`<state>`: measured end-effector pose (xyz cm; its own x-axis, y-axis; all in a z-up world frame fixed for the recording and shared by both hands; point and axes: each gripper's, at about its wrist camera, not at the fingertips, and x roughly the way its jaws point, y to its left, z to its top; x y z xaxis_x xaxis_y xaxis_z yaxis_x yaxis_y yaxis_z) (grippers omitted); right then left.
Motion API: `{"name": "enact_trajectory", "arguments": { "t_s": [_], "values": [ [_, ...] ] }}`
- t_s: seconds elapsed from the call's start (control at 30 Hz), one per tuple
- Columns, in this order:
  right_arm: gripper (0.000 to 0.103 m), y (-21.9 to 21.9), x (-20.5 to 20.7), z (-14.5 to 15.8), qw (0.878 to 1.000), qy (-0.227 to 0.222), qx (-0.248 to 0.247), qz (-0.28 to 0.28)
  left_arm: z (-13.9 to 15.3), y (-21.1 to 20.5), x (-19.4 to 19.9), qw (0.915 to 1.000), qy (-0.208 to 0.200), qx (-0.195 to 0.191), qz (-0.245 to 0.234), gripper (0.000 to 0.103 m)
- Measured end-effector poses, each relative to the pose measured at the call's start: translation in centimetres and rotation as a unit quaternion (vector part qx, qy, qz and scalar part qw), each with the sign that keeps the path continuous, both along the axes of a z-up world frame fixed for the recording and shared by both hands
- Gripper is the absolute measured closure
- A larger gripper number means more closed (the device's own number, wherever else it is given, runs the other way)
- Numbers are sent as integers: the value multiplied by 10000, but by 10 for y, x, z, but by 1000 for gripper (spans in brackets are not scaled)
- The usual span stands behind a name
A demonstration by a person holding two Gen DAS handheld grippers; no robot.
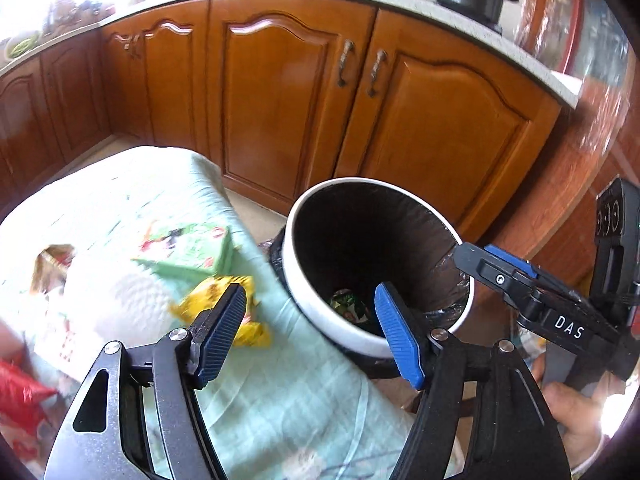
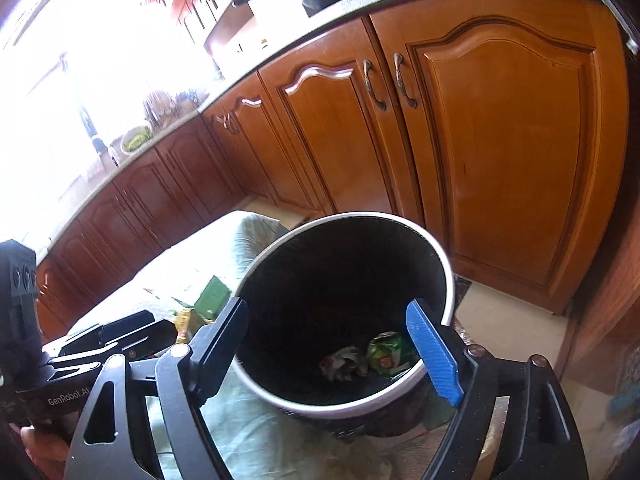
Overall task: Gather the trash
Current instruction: 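Grasp the yellow snack bag with the right tool while the left tool grasps the white foam net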
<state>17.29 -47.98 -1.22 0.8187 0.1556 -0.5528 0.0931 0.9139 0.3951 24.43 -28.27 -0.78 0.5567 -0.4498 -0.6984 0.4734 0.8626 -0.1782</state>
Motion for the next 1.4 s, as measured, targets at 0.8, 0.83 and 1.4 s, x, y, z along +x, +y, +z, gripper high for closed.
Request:
{"name": "enact_trajectory", "arguments": {
  "t_s": [0.8, 0.83, 1.4],
  "values": [
    [16, 111, -19, 1, 9965, -24, 69, 829, -5, 164, -42, 9920, -108, -291, 1226, 29],
    [16, 114, -16, 0, 9965, -3, 42, 832, -5, 165, -41, 9920, -96, -276, 1232, 29],
    [38, 125, 44, -19, 9926, 370, -19, 1154, -20, 143, 9, 9925, 88, 144, 1210, 30]
  ]
}}
